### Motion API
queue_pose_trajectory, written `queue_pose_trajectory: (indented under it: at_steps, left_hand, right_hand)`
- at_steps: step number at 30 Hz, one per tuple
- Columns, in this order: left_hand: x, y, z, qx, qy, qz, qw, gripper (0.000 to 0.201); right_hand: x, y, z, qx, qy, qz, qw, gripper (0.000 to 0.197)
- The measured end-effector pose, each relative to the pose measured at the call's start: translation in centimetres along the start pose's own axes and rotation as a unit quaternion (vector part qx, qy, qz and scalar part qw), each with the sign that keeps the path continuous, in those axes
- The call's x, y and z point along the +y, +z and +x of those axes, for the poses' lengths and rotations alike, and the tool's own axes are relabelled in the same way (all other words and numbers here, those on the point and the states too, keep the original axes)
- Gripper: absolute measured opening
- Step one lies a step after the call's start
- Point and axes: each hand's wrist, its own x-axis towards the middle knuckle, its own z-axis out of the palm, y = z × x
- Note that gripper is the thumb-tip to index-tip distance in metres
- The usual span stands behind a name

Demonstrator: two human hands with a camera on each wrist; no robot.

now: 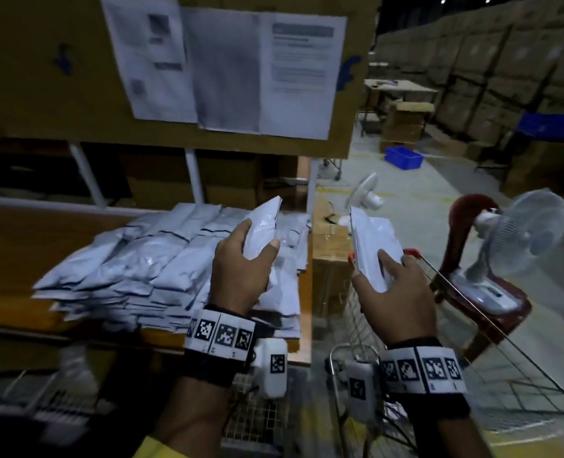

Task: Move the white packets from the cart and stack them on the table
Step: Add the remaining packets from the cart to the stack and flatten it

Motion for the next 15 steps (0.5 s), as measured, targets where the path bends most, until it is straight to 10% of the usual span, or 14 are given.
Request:
queue_pose_trajectory:
  at_steps: [15]
  left_hand:
    - [-7.3,-22.5,15.5,0.051,-0.028,0.062,0.996,0.079]
  right_hand:
    - [-17.2,14.4,0.3,-0.035,-0.003,0.107,0.994,0.070]
